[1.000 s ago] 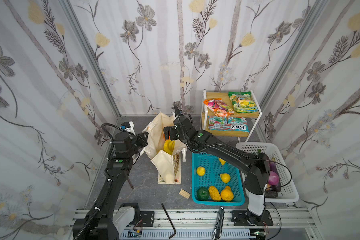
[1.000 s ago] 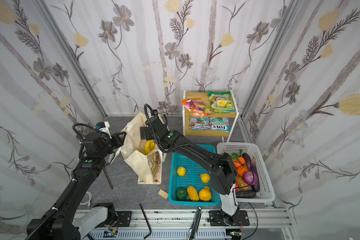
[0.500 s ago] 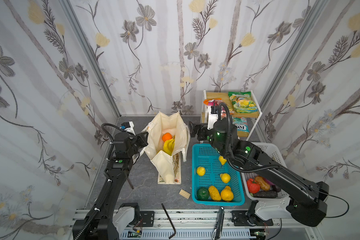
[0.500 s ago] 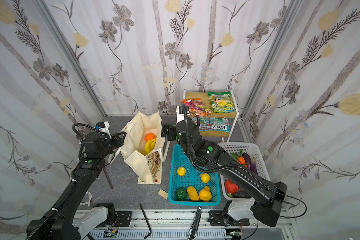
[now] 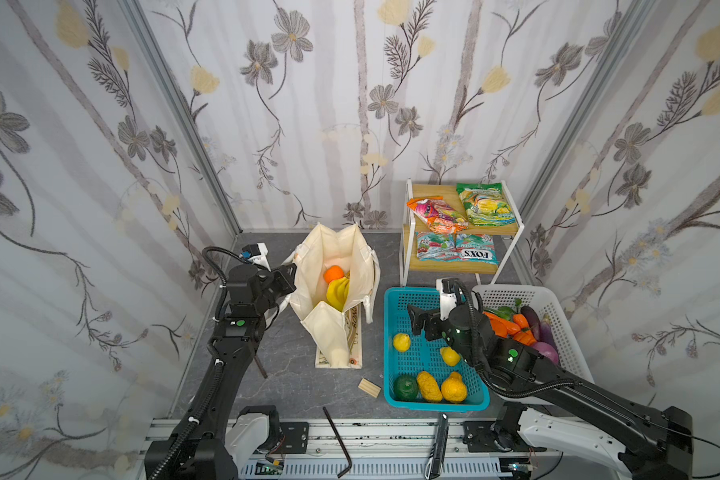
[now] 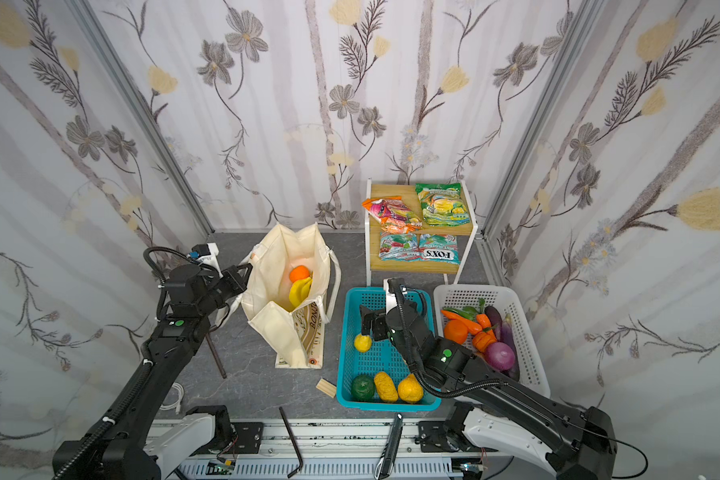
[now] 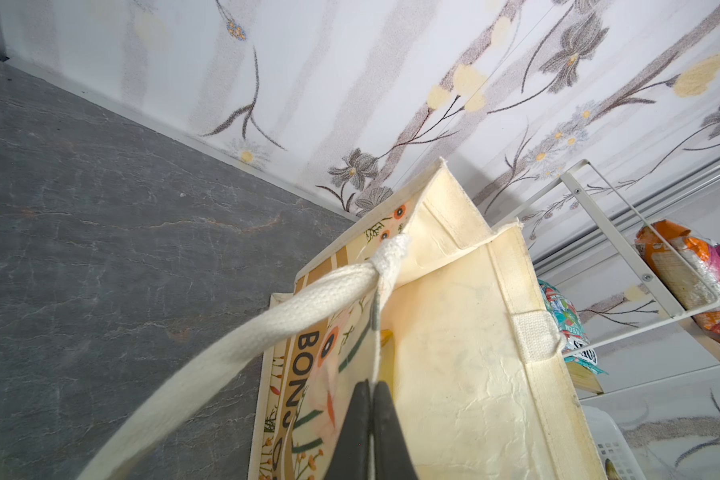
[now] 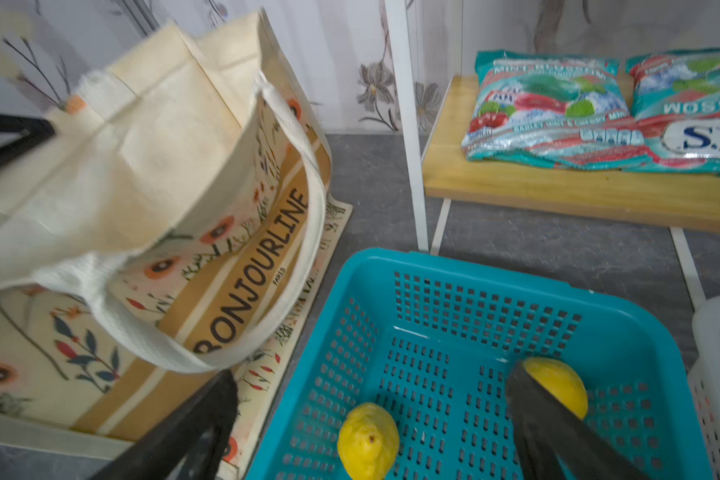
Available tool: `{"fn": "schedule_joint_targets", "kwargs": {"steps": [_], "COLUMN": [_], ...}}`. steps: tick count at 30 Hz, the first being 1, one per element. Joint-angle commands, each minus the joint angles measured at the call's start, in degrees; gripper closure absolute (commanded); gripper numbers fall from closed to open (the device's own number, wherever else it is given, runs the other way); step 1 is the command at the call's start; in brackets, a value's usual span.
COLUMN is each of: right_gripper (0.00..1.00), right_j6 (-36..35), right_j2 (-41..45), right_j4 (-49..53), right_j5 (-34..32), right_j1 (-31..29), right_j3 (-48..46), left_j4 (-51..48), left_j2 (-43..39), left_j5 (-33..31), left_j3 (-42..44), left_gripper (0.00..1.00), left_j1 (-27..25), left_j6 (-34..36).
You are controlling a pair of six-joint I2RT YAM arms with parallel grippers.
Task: Place the food into the grocery bag and tie it
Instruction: 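Move the right gripper back over the teal basket toward a yellow pear, then lower the right gripper onto the yellow pear and close on it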
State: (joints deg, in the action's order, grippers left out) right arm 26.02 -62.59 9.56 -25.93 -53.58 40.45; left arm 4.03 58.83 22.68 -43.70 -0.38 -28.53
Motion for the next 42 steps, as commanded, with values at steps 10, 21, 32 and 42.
{"fn": "schedule_joint_targets", "kwargs": {"steps": [10,21,32,42], "right_gripper": [0.0,0.0,0.3,0.42], "right_j6": [8.8,11.0,9.7,8.4], "right_j2": [-18.0,-29.8,-31.2,-25.5], "right_j4": [-7.5,-11.3,-14.9,-17.3], "right_j5": [13.6,16.7,16.4,14.4], "right_j1": [2.2,2.9,3.3,4.0], "right_j3": [-3.6,-2.9,-4.5,-6.6], "left_j4": [0.2,0.2,0.2,0.2], "left_j2": [0.0,0.0,0.1,0.0], "left_j5": [-0.2,-0.3,-0.3,-0.3], "left_j3": [-0.2,-0.1,-0.1,-0.2], "left_gripper": [1.0,1.0,1.0,1.0], "left_j1": [0.0,0.0,0.0,0.0], "left_j6": [0.6,0.8,0.7,0.7]}}
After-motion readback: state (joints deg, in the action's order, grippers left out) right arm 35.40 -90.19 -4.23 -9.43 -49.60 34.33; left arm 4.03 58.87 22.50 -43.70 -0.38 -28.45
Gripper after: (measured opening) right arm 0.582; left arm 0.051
